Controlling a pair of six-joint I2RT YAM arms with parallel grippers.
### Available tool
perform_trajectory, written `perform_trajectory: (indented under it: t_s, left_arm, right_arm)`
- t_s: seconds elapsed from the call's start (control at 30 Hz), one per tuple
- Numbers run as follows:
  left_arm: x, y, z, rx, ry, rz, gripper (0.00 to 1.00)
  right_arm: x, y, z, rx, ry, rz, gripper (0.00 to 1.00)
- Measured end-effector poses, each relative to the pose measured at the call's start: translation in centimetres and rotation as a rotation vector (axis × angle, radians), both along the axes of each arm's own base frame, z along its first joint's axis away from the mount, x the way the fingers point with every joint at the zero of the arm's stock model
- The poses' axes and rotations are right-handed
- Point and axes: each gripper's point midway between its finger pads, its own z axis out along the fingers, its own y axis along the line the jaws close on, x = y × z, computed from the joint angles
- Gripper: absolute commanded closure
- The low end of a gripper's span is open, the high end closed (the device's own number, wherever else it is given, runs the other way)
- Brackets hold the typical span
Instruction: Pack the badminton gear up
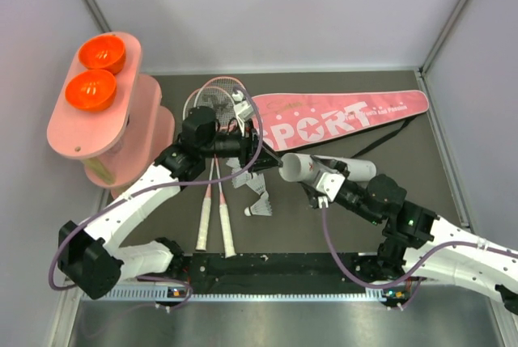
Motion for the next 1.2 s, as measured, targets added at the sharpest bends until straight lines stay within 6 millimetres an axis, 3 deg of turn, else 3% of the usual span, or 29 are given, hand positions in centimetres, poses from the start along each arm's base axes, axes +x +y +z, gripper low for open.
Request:
perform_trajectory:
  t_s: [0.3, 0.5, 0.6, 0.7, 0.93, 1.17, 1.2]
  left_arm:
    - [-0.5, -0.4, -1.1, 0.049, 0.029, -0.014, 0.62]
    - [-0.1, -1.0, -2.2, 0.115, 0.039, 0.010, 0.87]
    - [0.9, -0.7, -2.9, 0.162, 0.043, 0.064, 0.99]
    - [1.6, -0.6, -3.8, 0.209, 0.056, 0.101, 1.00]
    - [2.3, -0.1, -5.0, 0.266, 0.048, 0.147, 1.00]
    - [2.4, 0.2, -5.4, 0.290, 0.035, 0.153, 1.00]
    - [2.4, 0.2, -5.5, 0.291, 0.033, 0.151, 1.00]
  right_arm:
    - [0.3, 0.3, -0.2, -0.006, 0.003, -0.009, 0.61]
    - [0.7, 0.4, -1.3, -0.042, 0.018, -0.027, 0.61]
    - [1.1, 0.2, -1.9, -0.067, 0.031, -0.049, 0.53]
    - [1.5, 0.3, -2.4, -0.084, 0.052, -0.070, 0.45]
    - [1.7, 0.8, -3.5, -0.124, 0.100, -0.079, 0.01]
    - [2.7, 1.7, -5.1, -0.184, 0.133, -0.105, 0.02]
    - [2.9, 1.9, -5.5, -0.198, 0.137, -0.113, 0.06]
